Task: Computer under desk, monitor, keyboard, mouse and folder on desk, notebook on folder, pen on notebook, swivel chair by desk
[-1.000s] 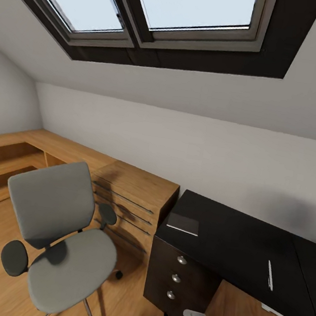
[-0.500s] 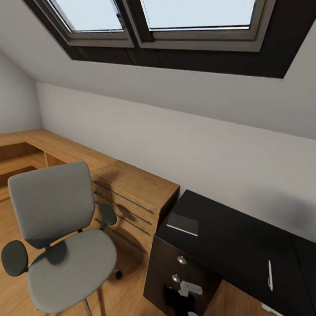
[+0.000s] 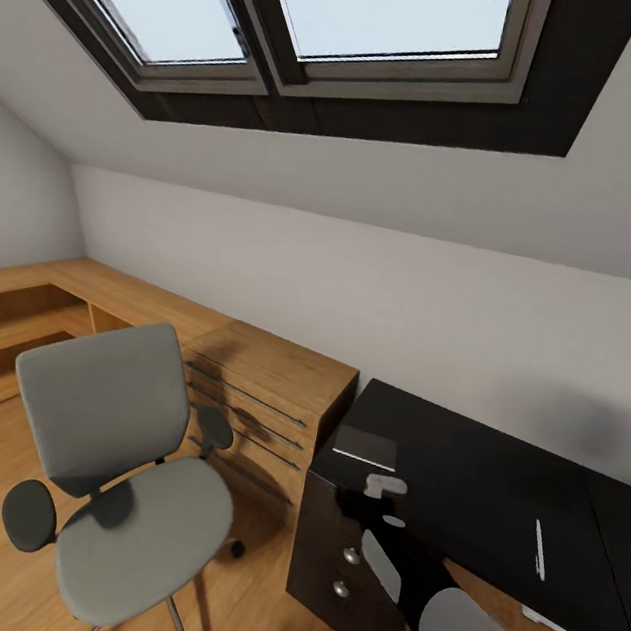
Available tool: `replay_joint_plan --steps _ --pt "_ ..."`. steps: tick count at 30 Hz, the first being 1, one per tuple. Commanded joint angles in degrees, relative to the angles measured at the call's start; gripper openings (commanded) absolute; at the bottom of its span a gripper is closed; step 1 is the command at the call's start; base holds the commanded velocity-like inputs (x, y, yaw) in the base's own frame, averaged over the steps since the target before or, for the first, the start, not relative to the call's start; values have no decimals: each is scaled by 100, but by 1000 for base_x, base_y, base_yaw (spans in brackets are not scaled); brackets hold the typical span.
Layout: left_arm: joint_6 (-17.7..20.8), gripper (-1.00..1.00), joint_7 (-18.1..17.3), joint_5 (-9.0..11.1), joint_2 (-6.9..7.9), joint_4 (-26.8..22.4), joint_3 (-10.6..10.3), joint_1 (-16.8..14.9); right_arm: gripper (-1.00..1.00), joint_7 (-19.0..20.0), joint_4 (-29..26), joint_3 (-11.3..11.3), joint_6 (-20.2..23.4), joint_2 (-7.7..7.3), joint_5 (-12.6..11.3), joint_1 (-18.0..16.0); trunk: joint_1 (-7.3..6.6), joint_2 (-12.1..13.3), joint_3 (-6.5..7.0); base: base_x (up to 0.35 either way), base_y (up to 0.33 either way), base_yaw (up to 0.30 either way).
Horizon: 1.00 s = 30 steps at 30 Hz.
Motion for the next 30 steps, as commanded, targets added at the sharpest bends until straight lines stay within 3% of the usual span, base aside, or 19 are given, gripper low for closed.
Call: replay_joint_plan --steps 1,11,20,24,30 --pt "-12 100 -28 61 2 -1 -39 0 100 -69 8 46 32 -5 -35 -60 1 -7 -8 0 0 0" --pt "-7 100 -28 60 -7 -1 -47 2 100 -164 75 35 -28 -21 -29 -273 1 -7 -8 0 0 0" --pt "3 100 -28 60 -9 -1 -46 0 100 -150 51 45 -628 -265 -31 -298 1 -7 -8 15 0 0" --pt "4 100 -28 64 -2 -1 -41 1 100 -125 20 60 -928 -379 -29 -297 1 -7 -8 203 0 0" --pt "3 100 -28 62 1 -1 -40 0 100 -114 40 64 -1041 -458 -27 -294 1 -7 -8 300 0 0"
